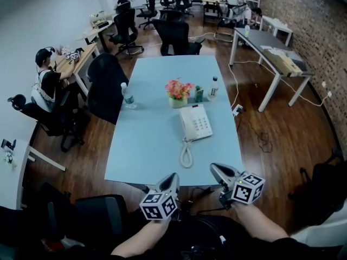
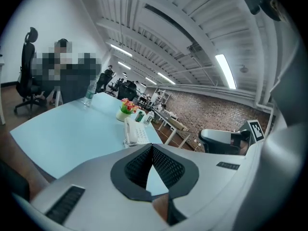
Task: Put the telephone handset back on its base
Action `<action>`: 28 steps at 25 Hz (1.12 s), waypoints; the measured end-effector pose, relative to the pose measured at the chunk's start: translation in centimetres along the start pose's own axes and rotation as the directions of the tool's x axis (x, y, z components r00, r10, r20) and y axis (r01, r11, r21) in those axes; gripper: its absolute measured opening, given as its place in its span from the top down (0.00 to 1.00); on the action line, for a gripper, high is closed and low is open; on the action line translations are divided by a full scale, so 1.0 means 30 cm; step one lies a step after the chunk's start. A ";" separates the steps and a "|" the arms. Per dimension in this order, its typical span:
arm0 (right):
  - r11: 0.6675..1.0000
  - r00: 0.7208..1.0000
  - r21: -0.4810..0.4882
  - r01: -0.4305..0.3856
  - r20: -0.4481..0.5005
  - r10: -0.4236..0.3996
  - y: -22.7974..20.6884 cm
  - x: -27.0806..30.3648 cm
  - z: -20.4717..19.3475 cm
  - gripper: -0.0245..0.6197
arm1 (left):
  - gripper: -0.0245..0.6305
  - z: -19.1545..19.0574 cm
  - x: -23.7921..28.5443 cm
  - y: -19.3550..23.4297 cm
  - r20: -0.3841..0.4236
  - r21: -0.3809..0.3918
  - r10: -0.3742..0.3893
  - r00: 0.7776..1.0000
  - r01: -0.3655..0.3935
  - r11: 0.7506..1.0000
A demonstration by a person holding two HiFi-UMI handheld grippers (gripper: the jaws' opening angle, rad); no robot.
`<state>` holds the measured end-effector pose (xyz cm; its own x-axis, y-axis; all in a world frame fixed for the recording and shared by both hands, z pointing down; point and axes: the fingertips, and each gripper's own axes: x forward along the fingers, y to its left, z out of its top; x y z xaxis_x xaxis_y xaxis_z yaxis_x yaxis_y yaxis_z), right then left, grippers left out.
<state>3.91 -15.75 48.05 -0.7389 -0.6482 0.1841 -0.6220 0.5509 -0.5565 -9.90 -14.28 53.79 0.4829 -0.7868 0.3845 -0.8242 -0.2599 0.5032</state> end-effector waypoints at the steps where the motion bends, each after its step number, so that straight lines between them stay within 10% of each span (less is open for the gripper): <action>1: 1.000 1.000 0.002 0.000 -0.004 0.000 0.002 -0.050 -0.025 0.94 | 0.96 -0.035 -0.020 -0.029 -0.007 0.005 0.005 1.000 -0.005 1.000; 16: 0.995 1.000 0.101 -0.024 0.009 0.023 0.024 -0.502 -0.278 0.94 | 0.96 -0.351 -0.189 -0.373 -0.066 0.044 -0.006 0.998 0.009 0.999; 28: 0.997 0.998 -0.030 -0.066 -0.018 0.066 0.100 -0.549 -0.298 0.94 | 0.96 -0.365 -0.227 -0.513 -0.069 0.184 -0.046 0.997 0.058 0.981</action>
<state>11.90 1.28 50.58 -0.7827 -0.6010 0.1619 -0.5793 0.6082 -0.5427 2.74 1.22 51.91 0.5393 -0.7337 0.4133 -0.8352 -0.4033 0.3738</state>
